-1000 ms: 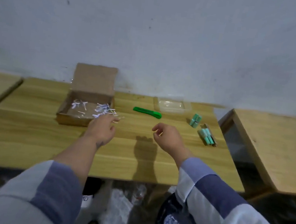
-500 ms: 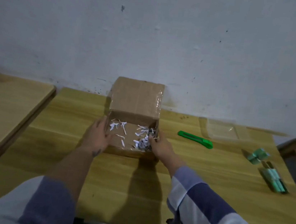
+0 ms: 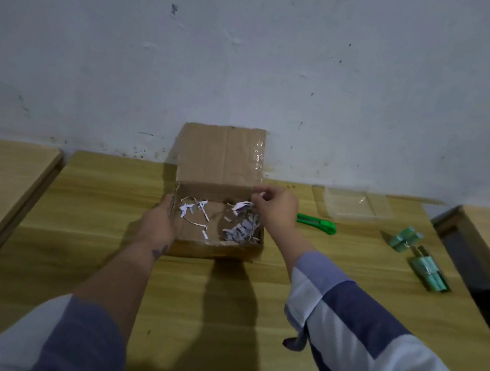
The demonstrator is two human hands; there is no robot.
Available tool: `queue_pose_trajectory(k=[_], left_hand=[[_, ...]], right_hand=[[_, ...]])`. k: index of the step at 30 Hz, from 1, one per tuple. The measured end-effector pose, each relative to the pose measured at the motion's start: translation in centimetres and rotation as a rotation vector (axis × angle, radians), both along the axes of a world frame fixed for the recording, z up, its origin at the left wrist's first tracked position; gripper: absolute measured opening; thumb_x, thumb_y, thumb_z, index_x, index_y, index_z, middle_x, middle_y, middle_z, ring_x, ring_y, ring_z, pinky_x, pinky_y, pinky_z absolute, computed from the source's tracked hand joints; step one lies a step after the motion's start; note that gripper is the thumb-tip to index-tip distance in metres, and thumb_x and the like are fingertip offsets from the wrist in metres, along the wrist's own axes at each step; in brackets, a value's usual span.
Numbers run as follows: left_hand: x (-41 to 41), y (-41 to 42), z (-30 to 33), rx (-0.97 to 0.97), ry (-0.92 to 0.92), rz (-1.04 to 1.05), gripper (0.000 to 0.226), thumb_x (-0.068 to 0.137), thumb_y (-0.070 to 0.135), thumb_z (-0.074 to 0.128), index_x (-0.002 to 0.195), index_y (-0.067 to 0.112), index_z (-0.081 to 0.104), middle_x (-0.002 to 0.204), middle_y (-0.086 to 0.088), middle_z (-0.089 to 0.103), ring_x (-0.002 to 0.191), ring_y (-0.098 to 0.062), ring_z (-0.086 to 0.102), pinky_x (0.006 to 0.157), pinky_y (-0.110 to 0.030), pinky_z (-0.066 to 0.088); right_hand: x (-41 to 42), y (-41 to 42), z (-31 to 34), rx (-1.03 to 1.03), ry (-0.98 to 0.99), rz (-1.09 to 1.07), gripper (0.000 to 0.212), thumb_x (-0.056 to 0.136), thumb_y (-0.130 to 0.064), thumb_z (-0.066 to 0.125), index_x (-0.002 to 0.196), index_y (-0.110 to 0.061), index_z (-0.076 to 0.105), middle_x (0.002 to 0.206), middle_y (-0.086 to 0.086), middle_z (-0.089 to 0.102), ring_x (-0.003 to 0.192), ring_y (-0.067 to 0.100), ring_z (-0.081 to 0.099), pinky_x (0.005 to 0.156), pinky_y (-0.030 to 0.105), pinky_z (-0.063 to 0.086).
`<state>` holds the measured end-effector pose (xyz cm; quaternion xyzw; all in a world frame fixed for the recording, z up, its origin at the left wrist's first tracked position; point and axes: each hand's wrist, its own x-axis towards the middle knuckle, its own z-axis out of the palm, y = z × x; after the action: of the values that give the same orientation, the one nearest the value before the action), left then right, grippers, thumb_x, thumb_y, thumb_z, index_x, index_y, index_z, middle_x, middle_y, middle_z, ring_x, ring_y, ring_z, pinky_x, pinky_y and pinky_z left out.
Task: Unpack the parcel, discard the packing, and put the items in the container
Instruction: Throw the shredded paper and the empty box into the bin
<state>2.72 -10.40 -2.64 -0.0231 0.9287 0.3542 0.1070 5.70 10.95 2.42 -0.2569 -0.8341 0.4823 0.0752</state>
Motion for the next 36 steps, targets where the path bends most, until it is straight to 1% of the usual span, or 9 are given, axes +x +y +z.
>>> queue_pose_trajectory(k=[2, 5, 9, 14, 19, 22, 27, 31, 36], left_hand=[[1.0, 1.4, 0.8, 0.027, 0.018, -0.013, 0.039, 0.093, 0.037, 0.041, 0.131, 0.034, 0.046, 0.11, -0.013, 0.066, 0.091, -0.035, 0.061, 0.076, -0.036, 0.048], [2.7, 3.4, 1.6, 0.059, 0.053, -0.035, 0.038, 0.098, 0.023, 0.042, 0.135, 0.028, 0.046, 0.111, -0.013, 0.066, 0.088, -0.03, 0.058, 0.073, -0.033, 0.044], [6.2, 5.9, 3.1, 0.042, 0.126, -0.049, 0.047, 0.093, 0.008, 0.04, 0.139, 0.021, 0.044, 0.112, -0.021, 0.065, 0.095, -0.037, 0.061, 0.073, -0.032, 0.045], [14.0, 9.9, 4.9, 0.038, 0.186, -0.033, 0.05, 0.094, 0.005, 0.04, 0.143, 0.014, 0.04, 0.118, -0.026, 0.061, 0.102, -0.041, 0.059, 0.072, -0.028, 0.036], [21.7, 14.6, 5.0, 0.055, 0.169, -0.057, 0.05, 0.093, 0.003, 0.039, 0.141, 0.016, 0.04, 0.123, -0.024, 0.06, 0.107, -0.041, 0.058, 0.082, -0.034, 0.045], [25.9, 18.2, 4.9, 0.073, 0.152, -0.123, 0.054, 0.093, 0.005, 0.04, 0.146, 0.016, 0.035, 0.131, -0.023, 0.056, 0.117, -0.04, 0.054, 0.091, -0.034, 0.043], [32.0, 24.6, 3.8, 0.194, 0.112, -0.263, 0.049, 0.095, 0.008, 0.042, 0.143, 0.015, 0.039, 0.131, -0.017, 0.058, 0.117, -0.033, 0.055, 0.082, -0.019, 0.037], [35.5, 29.8, 2.2, 0.203, 0.061, -0.366, 0.052, 0.095, 0.012, 0.044, 0.146, 0.018, 0.036, 0.137, -0.014, 0.054, 0.123, -0.03, 0.053, 0.093, -0.022, 0.038], [40.8, 35.3, -0.7, 0.227, -0.016, -0.546, 0.054, 0.096, 0.012, 0.045, 0.148, 0.021, 0.032, 0.133, -0.011, 0.058, 0.115, -0.025, 0.058, 0.087, -0.018, 0.035]], right_hand=[[0.5, 0.1, 1.1, -0.057, -0.007, 0.145, 0.03, 0.084, -0.013, 0.068, 0.114, -0.013, 0.067, 0.102, 0.015, 0.07, 0.087, 0.029, 0.069, 0.079, 0.04, 0.058], [2.6, 1.3, 2.4, 0.276, -0.059, 0.32, 0.034, 0.087, -0.025, 0.065, 0.12, -0.02, 0.064, 0.108, 0.007, 0.07, 0.095, 0.024, 0.066, 0.079, 0.032, 0.052], [7.5, 5.2, 2.8, 0.569, -0.072, 0.169, 0.034, 0.089, -0.033, 0.057, 0.122, -0.023, 0.058, 0.119, 0.011, 0.063, 0.111, 0.032, 0.055, 0.091, 0.039, 0.047], [15.2, 9.8, 2.1, 0.168, -0.189, 0.158, 0.047, 0.095, -0.018, 0.049, 0.141, -0.022, 0.042, 0.129, 0.016, 0.06, 0.112, 0.034, 0.058, 0.082, 0.029, 0.046], [23.6, 14.1, 1.1, 0.103, -0.16, 0.014, 0.045, 0.094, -0.02, 0.047, 0.139, -0.026, 0.045, 0.12, 0.014, 0.066, 0.105, 0.033, 0.062, 0.075, 0.029, 0.046], [28.5, 17.8, 0.7, 0.144, -0.189, -0.043, 0.046, 0.094, -0.025, 0.049, 0.14, -0.025, 0.044, 0.121, 0.016, 0.065, 0.106, 0.035, 0.061, 0.082, 0.036, 0.05], [37.0, 24.0, -0.4, 0.121, -0.204, -0.185, 0.047, 0.093, -0.029, 0.052, 0.139, -0.023, 0.045, 0.128, 0.013, 0.062, 0.113, 0.032, 0.058, 0.082, 0.031, 0.046], [43.2, 28.3, -2.1, 0.08, -0.209, -0.331, 0.045, 0.094, -0.024, 0.05, 0.138, -0.031, 0.047, 0.125, 0.01, 0.064, 0.106, 0.03, 0.062, 0.073, 0.027, 0.044], [51.3, 31.7, -5.1, 0.029, -0.249, -0.528, 0.045, 0.092, -0.025, 0.053, 0.136, -0.032, 0.049, 0.128, 0.006, 0.063, 0.115, 0.025, 0.06, 0.084, 0.024, 0.044]])
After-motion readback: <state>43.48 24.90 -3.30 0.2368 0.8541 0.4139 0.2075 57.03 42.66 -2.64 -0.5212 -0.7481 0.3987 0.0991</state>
